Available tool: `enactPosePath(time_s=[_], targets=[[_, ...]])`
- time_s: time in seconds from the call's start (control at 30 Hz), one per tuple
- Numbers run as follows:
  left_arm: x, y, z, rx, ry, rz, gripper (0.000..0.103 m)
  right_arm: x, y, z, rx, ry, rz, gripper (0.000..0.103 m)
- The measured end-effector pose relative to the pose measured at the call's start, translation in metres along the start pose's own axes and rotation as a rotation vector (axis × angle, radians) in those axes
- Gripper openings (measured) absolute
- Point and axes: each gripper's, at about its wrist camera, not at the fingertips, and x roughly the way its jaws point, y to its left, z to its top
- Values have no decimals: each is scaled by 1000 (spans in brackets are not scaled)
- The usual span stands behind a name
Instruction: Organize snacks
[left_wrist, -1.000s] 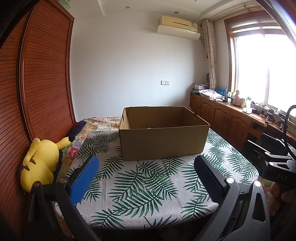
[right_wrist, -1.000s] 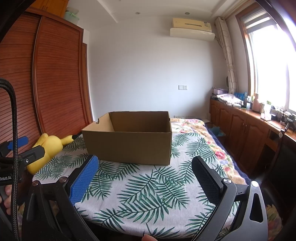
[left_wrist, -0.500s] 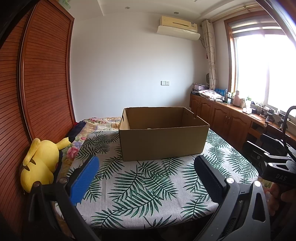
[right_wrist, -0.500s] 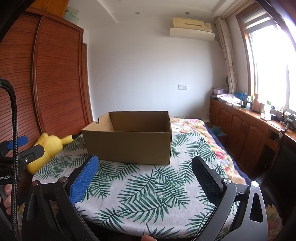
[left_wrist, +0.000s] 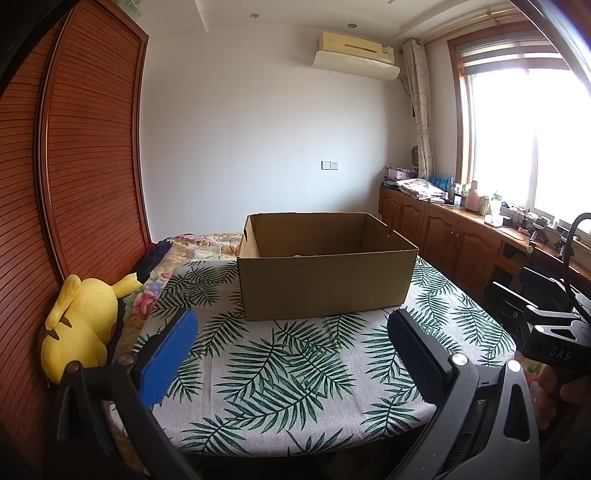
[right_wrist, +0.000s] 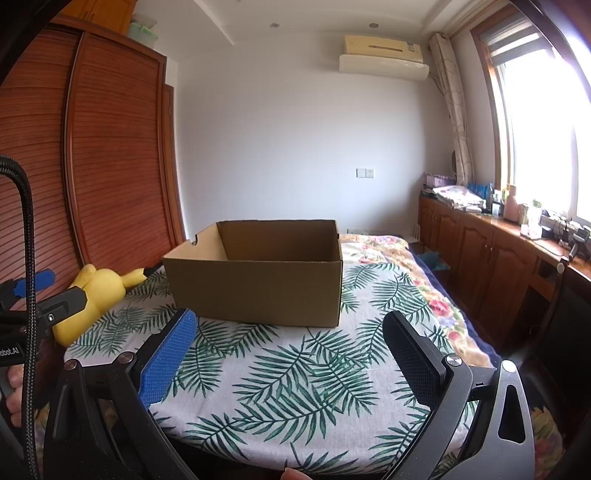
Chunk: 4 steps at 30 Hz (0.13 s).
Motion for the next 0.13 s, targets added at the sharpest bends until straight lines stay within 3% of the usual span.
enactPosePath(time_s=[0.13], targets=[[0, 0, 0, -3, -1, -2, 103, 0, 0, 0, 1, -1, -1, 102]])
